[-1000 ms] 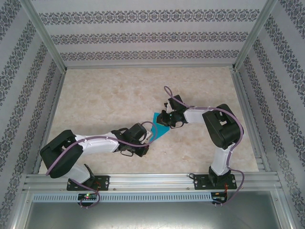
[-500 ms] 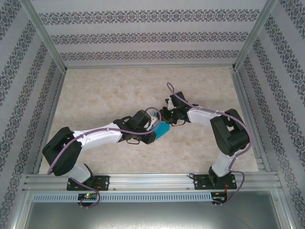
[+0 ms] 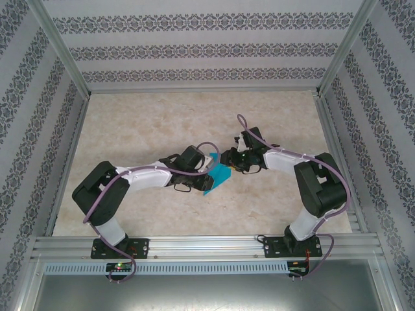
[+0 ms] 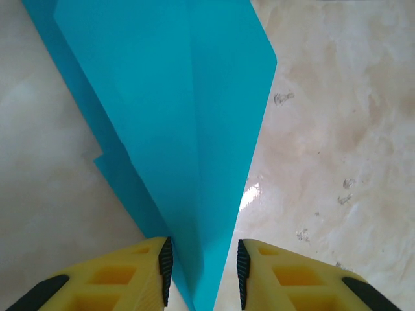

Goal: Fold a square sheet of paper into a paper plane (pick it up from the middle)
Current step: Fourth fold the wing at the center of the table, then pick up the paper from the center of the table.

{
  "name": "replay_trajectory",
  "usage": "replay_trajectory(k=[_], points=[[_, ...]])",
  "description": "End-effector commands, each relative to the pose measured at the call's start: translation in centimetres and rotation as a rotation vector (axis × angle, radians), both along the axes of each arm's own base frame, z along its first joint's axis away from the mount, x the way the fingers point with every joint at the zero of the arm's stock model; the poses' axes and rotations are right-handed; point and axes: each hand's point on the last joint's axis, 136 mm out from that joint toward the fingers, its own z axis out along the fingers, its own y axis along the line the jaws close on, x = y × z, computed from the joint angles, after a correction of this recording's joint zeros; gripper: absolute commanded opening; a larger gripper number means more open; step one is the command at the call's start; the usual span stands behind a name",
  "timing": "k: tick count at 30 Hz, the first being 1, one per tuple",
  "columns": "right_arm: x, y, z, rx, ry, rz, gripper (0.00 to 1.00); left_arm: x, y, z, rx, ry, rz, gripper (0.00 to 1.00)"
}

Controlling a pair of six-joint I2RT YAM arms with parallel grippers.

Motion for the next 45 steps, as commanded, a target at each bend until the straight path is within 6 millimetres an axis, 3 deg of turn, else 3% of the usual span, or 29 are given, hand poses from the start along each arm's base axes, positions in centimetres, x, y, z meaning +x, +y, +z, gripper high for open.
replay_trajectory(k=[1, 13, 22, 30, 45], points=[[-0.1, 0.5, -0.5, 0.026, 0.002, 0.022, 0.39, 1.3, -1.3, 1.2, -0.091, -0.004, -0.006, 0.36], [0.0, 0.7, -1.0, 0.042, 0.010, 0.026, 0.41, 2.0, -1.2, 0.1, -0.113, 0.050, -0.006, 0.30], [-0.2, 0.5, -0.9, 0.061, 0.011, 0.023, 0.43, 2.2, -1.5, 0.5, -0.150, 0.068, -0.011, 0.09], [0.2, 0.9, 0.1, 0.193, -0.012, 0.006, 0.46, 2.7, -1.8, 3.9, -0.269, 0.054, 0.012, 0.06], [1.3, 2.7, 3.5, 0.392, -0.029, -0.031, 0.49, 3.7, -1.4, 6.5, -0.427, 0.065, 0.047, 0.06]])
